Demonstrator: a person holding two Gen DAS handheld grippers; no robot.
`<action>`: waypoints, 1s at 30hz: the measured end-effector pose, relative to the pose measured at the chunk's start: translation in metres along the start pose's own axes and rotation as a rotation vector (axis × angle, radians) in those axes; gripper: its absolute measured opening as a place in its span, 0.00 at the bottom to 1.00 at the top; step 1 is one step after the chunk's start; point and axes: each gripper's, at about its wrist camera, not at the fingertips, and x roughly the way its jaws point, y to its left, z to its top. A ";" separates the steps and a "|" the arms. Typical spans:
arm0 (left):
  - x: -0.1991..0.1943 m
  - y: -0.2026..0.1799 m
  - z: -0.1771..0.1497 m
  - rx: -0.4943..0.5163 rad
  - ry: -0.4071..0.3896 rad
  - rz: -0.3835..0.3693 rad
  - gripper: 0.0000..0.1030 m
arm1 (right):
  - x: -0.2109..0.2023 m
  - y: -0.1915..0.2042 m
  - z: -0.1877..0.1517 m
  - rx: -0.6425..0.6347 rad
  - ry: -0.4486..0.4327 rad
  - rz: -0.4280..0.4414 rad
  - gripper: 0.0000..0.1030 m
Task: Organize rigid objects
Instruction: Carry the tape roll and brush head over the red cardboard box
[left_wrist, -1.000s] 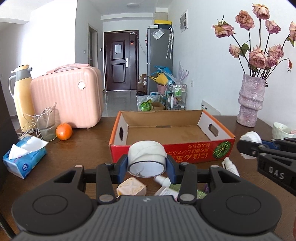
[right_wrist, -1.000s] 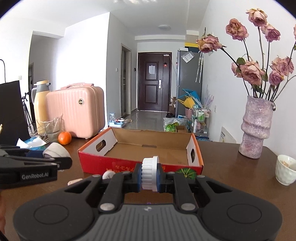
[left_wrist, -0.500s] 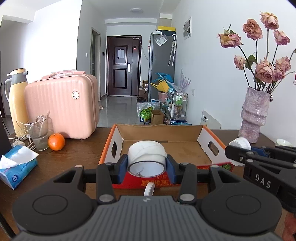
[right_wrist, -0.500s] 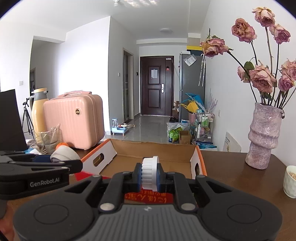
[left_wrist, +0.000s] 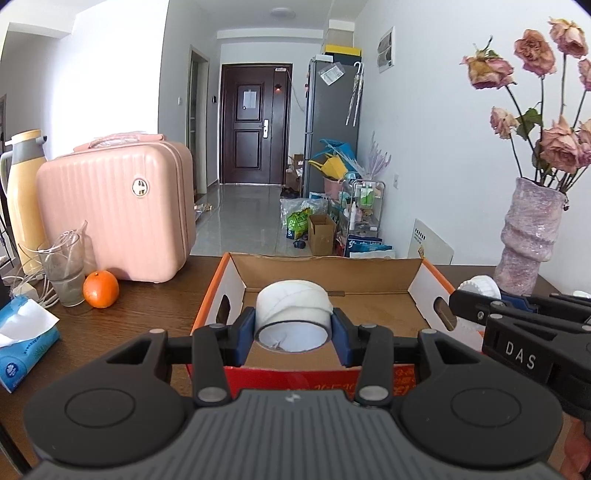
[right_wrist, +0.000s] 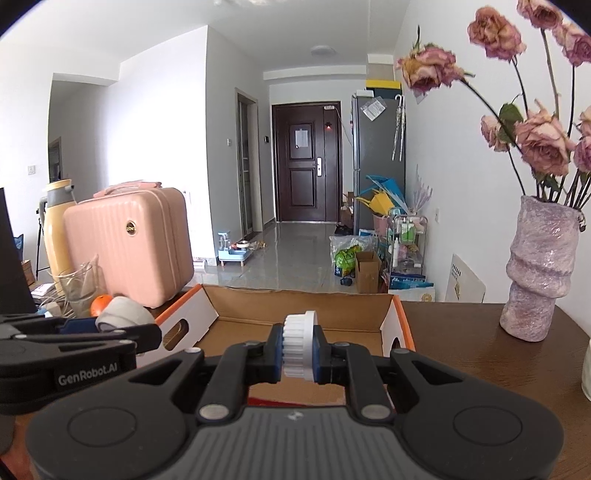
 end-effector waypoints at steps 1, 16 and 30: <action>0.004 0.000 0.001 -0.001 0.003 0.001 0.43 | 0.005 -0.001 0.000 0.002 0.008 0.000 0.14; 0.064 0.003 0.014 0.007 0.056 0.033 0.43 | 0.064 -0.006 0.004 0.000 0.082 -0.004 0.14; 0.106 0.012 0.018 0.012 0.117 0.072 0.43 | 0.100 -0.008 -0.001 -0.006 0.120 -0.023 0.14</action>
